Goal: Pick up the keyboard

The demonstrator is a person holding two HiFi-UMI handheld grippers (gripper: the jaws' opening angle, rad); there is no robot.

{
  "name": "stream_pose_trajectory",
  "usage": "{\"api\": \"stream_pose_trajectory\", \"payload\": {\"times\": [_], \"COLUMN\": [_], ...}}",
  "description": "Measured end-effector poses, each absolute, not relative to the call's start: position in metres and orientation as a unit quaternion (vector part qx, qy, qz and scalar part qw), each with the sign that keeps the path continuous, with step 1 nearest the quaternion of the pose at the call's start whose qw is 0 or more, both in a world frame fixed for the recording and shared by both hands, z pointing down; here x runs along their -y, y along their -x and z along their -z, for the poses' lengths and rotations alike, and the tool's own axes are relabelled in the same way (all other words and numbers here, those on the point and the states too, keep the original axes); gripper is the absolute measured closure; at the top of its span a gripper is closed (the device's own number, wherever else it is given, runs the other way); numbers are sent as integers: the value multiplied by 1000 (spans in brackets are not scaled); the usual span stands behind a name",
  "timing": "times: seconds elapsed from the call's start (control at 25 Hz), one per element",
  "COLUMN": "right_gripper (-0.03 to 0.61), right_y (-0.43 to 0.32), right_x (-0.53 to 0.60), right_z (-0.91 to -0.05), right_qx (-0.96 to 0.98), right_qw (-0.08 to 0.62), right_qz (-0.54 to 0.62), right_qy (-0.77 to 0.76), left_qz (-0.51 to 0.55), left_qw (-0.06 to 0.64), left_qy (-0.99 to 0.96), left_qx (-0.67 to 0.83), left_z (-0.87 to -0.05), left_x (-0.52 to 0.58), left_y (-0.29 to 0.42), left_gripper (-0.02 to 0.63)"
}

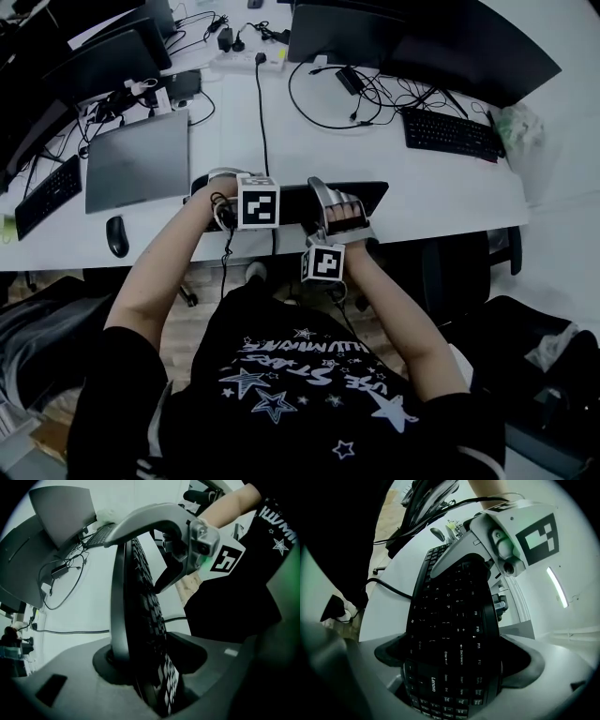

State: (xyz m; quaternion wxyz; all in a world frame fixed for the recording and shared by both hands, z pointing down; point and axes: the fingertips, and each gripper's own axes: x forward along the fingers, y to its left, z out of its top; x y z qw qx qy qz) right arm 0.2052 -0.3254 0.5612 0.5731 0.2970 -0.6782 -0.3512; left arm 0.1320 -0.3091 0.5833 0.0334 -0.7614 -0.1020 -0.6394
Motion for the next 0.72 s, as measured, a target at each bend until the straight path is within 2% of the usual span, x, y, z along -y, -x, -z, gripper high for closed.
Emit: {"api": "stream_pose_trajectory", "payload": {"times": [0.08,0.24,0.72], "right_gripper": [2,3,3], "right_y": [-205,-205,-227], "right_x": [323,318,283], "right_z": [-559,-551,-523], "right_qx": [669,665,686], "right_qw": [568,548,505], "right_qz": [369,394,360], "right_qy": [-306,-319,-382], "left_qz": [643,639,646], "left_qw": [19,-14,-53], "left_qy": [759,766,760], "left_qx": [101,70,-49], "left_z": [-581,-572,-565], "left_x": [300,293,274], "left_y": [-131,-132,-121], "left_gripper": [441,504,522]}}
